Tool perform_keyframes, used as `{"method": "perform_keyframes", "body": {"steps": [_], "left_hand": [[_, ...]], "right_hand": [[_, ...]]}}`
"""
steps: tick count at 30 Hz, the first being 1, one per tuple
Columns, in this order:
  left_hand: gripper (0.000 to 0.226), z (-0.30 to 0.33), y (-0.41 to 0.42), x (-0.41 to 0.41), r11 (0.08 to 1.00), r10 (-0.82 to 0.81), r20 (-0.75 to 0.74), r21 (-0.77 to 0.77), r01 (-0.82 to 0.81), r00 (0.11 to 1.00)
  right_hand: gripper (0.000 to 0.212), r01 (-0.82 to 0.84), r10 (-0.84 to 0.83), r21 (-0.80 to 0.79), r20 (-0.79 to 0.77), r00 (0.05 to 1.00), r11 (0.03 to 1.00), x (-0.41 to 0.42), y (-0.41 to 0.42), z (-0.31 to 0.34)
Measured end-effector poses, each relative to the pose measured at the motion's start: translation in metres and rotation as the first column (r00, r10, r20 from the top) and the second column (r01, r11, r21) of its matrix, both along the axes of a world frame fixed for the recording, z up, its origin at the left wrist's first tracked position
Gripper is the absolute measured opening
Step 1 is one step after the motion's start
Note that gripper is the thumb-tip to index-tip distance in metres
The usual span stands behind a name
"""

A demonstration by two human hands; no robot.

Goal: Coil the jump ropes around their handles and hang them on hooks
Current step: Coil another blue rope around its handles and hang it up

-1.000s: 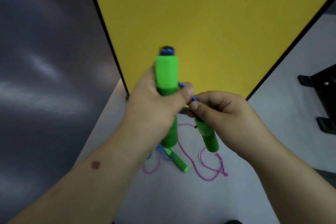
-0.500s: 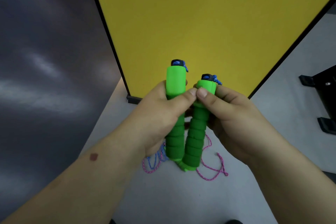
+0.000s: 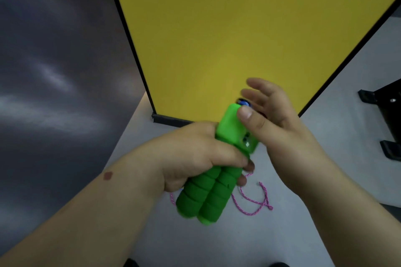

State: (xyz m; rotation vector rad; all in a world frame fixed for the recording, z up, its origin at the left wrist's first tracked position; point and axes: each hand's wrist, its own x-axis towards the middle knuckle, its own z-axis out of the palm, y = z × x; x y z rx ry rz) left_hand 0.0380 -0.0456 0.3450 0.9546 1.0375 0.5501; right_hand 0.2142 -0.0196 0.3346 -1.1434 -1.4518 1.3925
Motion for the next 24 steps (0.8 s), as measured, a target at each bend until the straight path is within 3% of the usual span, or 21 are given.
{"method": "perform_keyframes", "body": {"steps": [2, 4, 11, 15, 20, 22, 24], "left_hand": [[0.037, 0.003, -0.003, 0.001, 0.994, -0.1, 0.03, -0.049, 0.101, 0.995], [0.034, 0.004, -0.003, 0.001, 0.987, -0.139, 0.05, -0.071, 0.142, 0.989], [0.041, 0.007, -0.001, -0.004, 0.98, -0.179, 0.065, -0.08, 0.184, 0.982], [0.043, 0.009, -0.003, -0.008, 0.97, -0.205, 0.11, -0.11, 0.217, 0.972], [0.041, 0.007, -0.003, -0.007, 0.984, -0.139, 0.097, -0.101, 0.149, 0.985], [0.03, 0.01, -0.002, -0.011, 0.987, -0.106, 0.191, -0.099, 0.126, 0.976], [0.021, 0.019, 0.0, -0.013, 0.994, 0.027, 0.341, -0.111, 0.012, 0.94]], "right_hand": [[0.039, -0.14, 0.139, 0.023, 0.014, 0.99, 0.99, 0.001, -0.004, 0.006], [0.026, -0.171, 0.171, 0.053, 0.009, 0.985, 0.984, 0.001, -0.005, 0.011], [0.026, 0.043, -0.037, 0.146, -0.042, 0.998, 0.988, -0.002, -0.004, 0.019], [0.025, 0.037, -0.028, 0.076, -0.116, 0.993, 0.996, -0.005, -0.004, 0.017], [0.051, -0.057, 0.043, -0.058, -0.215, 0.976, 0.997, 0.002, 0.001, 0.014], [0.067, -0.128, 0.087, -0.138, -0.267, 0.96, 0.982, 0.003, 0.004, 0.008], [0.067, -0.102, 0.061, -0.194, -0.208, 0.976, 0.976, 0.003, 0.006, 0.0]]}}
